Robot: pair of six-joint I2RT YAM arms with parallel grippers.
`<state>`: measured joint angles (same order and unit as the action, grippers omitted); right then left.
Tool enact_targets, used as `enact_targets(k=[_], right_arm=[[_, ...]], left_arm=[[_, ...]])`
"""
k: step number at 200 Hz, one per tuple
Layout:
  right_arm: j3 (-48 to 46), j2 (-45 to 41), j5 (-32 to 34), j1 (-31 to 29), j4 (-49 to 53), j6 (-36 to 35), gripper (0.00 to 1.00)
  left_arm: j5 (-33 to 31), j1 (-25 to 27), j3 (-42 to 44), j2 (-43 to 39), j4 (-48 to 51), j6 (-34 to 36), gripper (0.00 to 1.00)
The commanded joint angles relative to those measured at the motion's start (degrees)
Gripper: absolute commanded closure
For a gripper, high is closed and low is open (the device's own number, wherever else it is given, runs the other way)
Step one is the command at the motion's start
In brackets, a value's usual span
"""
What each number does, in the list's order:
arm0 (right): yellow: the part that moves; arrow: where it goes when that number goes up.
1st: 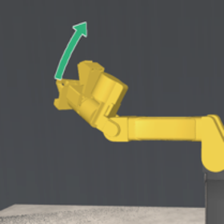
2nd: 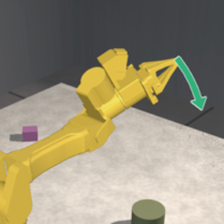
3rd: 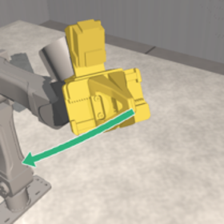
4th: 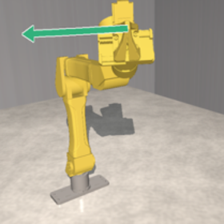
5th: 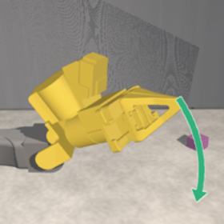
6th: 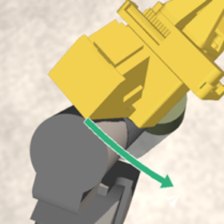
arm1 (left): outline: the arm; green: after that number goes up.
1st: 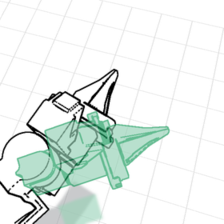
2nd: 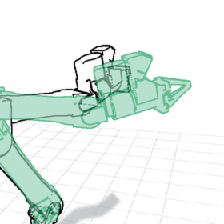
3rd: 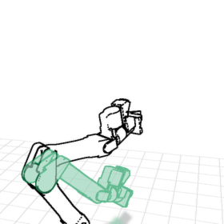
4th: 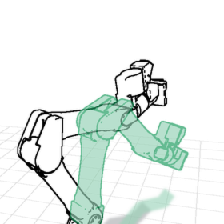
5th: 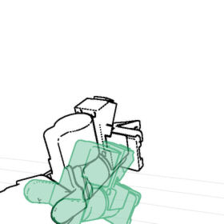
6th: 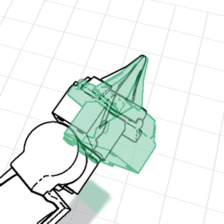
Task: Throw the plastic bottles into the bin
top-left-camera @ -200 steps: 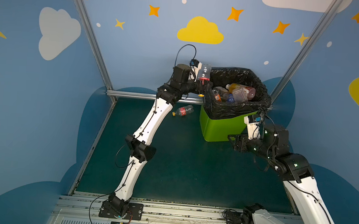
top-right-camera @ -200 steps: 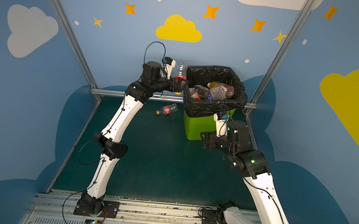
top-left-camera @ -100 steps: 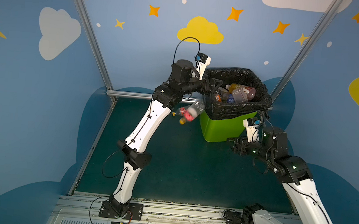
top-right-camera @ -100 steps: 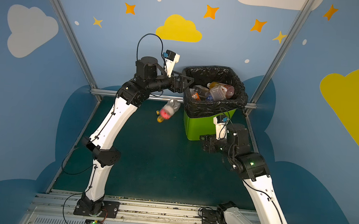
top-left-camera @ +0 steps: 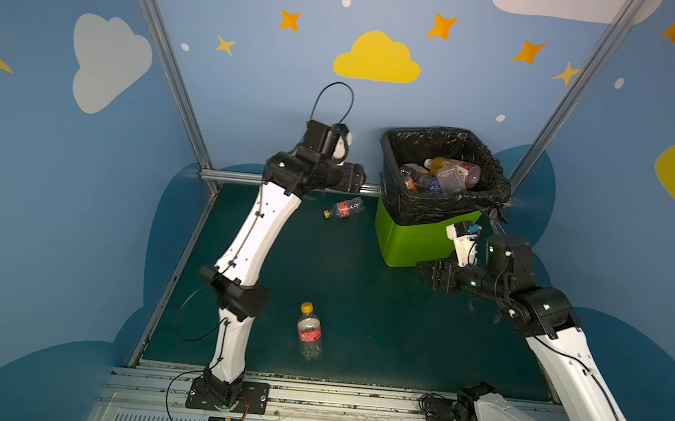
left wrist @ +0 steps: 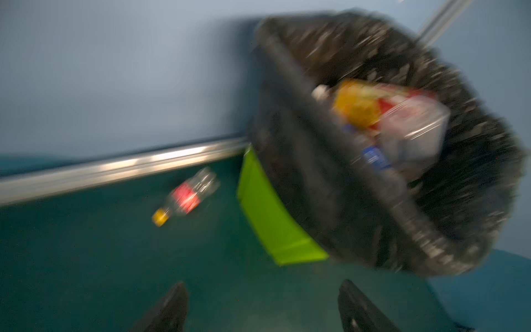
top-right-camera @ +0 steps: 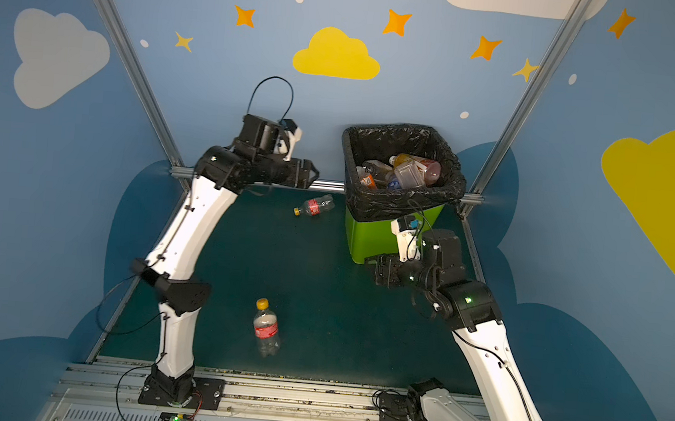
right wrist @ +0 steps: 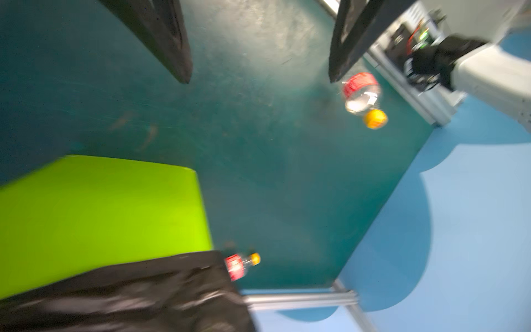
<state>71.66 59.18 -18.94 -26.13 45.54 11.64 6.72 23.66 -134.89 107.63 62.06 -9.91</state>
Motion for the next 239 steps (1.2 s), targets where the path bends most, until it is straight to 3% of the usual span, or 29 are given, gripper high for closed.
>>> enact_targets(k=[1,26,60,90,121,151,192,239], right_arm=[[-0.1,3.9,-9.8,-8.4,3.4,-2.0,0.21],[-2.0,8.1,-16.2,-17.1,4.3,-3.9,0.2],[-2.2,13.6,-18.4,-24.6,2.2,-1.4,0.19],[1.4,20.2,-14.9,-27.4,5.9,2.2,0.19],[1.2,22.2,-13.7,-27.7,5.7,6.1,0.19],[-1.9,20.2,-13.6,-28.2,1.9,8.7,0.19],[-7.0,15.7,-7.3,-31.4,-2.9,14.8,0.19],[-8.8,15.8,0.7,-35.5,-3.0,21.5,0.19]], left_arm=[[-5.3,-1.2,24.3,-14.3,0.6,-4.9,0.15],[0.4,-6.7,45.3,-29.3,-5.5,-13.6,0.14],[-0.5,-8.9,55.6,-38.9,5.9,-15.6,0.15],[7.2,-8.8,63.8,-44.9,13.5,-20.5,0.19],[7.3,-8.6,79.7,-57.2,20.0,-29.4,0.35],[7.2,-8.1,92.0,-69.9,17.0,-37.0,0.34],[10.6,-7.5,97.4,-68.1,7.7,-37.2,0.27],[10.8,-4.6,101.5,-63.3,-2.1,-38.5,0.31]])
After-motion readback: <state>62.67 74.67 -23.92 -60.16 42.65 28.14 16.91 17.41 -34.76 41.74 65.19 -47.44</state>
